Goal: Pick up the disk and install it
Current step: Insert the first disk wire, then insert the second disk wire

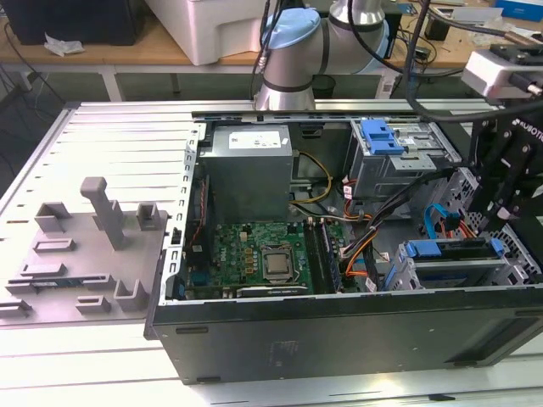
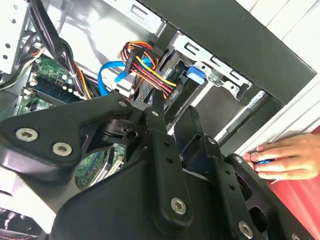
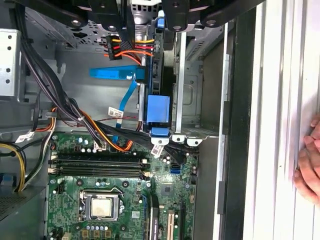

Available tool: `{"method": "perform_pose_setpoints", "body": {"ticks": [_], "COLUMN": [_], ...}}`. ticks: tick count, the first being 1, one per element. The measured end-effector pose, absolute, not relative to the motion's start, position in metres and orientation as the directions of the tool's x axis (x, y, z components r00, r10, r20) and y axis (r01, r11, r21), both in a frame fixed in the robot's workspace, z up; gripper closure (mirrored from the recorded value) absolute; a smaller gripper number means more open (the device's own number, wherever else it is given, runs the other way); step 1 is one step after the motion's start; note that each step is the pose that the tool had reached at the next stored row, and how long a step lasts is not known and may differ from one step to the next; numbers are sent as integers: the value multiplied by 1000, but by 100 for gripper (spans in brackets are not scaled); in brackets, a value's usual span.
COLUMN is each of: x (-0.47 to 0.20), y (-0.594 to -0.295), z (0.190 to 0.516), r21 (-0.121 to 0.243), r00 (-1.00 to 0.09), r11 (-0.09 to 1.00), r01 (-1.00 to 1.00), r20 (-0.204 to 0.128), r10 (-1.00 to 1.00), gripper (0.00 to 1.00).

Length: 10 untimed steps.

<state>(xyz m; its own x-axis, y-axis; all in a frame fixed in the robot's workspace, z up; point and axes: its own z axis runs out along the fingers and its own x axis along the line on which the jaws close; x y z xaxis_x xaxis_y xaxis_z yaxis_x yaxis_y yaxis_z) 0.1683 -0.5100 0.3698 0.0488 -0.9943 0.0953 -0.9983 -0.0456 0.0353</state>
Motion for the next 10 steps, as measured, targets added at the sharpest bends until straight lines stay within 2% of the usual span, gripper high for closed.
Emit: {"method": "perform_pose_setpoints", "body": {"ticks": [10], "x": [168], "y": [-509], "z": [372], "r21": [35], "r00": [49], "r11": [-45], "r01": [-998], "r20": [102], "r10": [-994], "gripper": [64]}}
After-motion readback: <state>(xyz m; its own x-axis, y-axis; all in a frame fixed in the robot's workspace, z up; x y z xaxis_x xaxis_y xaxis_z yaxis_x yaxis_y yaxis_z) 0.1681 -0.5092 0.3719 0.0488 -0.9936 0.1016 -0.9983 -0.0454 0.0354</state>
